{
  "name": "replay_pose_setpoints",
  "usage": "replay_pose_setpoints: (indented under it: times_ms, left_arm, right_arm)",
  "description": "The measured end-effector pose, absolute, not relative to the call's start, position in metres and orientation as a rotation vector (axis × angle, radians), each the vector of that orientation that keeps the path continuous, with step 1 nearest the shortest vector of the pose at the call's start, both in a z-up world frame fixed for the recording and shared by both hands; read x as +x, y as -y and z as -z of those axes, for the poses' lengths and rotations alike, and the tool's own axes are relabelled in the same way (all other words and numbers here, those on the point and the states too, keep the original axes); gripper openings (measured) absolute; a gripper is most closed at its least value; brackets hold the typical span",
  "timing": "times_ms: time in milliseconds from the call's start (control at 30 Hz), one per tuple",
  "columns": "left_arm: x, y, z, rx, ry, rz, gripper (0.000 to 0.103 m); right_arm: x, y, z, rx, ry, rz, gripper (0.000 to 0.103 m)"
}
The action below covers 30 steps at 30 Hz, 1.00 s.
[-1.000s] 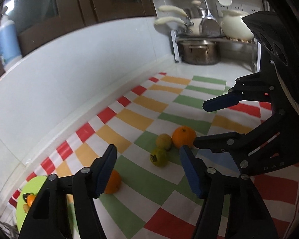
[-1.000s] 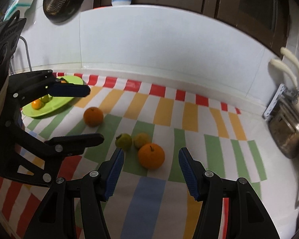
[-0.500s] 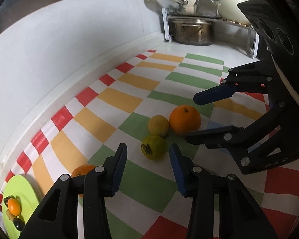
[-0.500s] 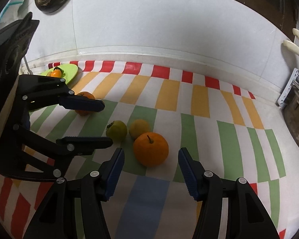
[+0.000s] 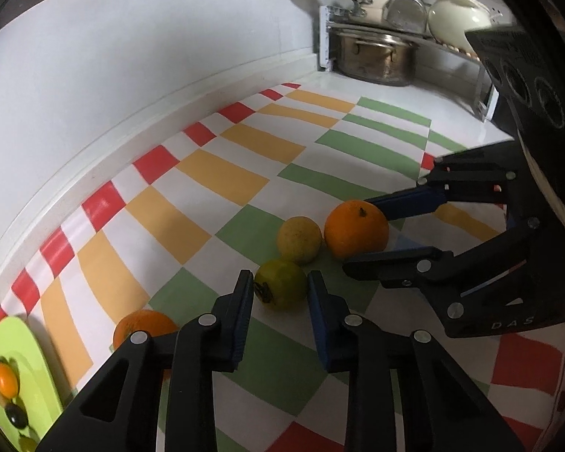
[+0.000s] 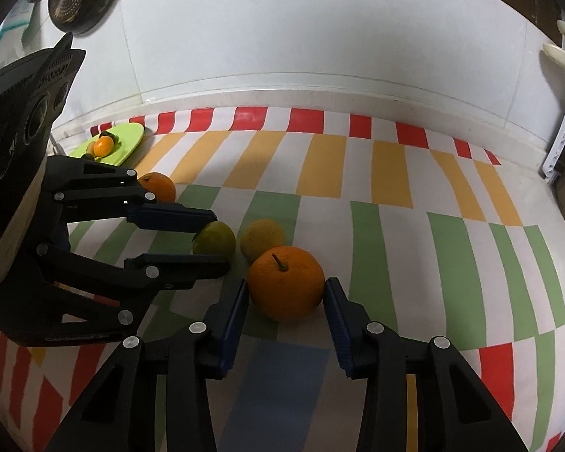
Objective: Organize fruits
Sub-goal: 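Grasp a yellow-green fruit with the left gripper while the right gripper grasps a large tangerine, then carry the green fruit and tangerine onto the green plate and open both grippers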
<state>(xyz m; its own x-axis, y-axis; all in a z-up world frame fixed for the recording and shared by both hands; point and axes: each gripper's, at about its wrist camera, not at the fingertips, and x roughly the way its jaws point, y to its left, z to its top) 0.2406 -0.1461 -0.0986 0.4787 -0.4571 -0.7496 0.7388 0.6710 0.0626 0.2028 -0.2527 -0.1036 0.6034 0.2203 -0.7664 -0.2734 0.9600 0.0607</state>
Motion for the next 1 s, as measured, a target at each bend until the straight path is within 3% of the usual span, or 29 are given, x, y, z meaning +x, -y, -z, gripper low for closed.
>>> replay_pose_setpoints:
  times_ms: [1000]
  left_arm:
    - [0.16,0.052,0.009,0.129,-0.601,0.354,0.029]
  right_arm:
    - [0.156,0.204,0.013,-0.017,-0.665,-0.349,0.042]
